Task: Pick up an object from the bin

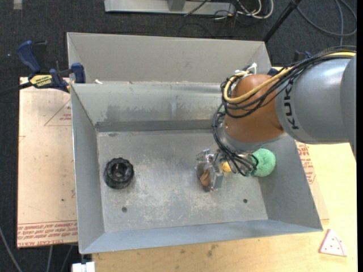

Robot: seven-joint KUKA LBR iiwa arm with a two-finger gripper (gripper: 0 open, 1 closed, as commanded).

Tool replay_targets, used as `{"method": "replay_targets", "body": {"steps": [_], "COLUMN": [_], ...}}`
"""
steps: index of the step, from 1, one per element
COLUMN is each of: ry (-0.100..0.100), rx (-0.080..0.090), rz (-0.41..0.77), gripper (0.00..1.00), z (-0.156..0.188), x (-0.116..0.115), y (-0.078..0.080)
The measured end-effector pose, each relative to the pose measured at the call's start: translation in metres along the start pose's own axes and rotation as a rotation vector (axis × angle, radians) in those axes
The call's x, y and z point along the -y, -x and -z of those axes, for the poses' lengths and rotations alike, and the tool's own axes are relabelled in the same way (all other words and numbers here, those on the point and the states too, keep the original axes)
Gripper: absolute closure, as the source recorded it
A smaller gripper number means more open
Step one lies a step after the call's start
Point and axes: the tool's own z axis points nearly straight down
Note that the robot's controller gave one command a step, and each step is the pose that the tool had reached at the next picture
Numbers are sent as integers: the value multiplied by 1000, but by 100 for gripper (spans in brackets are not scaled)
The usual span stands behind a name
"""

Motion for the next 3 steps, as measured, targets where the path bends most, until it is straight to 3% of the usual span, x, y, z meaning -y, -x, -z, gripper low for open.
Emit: {"method": "replay_targets", "body": {"steps": [1,2,3], "ry": [0,-2,-1], "rx": [0,4,3], "rz": [0,-9,-9], "gripper": [100,100,100], "z": [0,150,149], "x": [0,2,2], "y": [0,4,4]}}
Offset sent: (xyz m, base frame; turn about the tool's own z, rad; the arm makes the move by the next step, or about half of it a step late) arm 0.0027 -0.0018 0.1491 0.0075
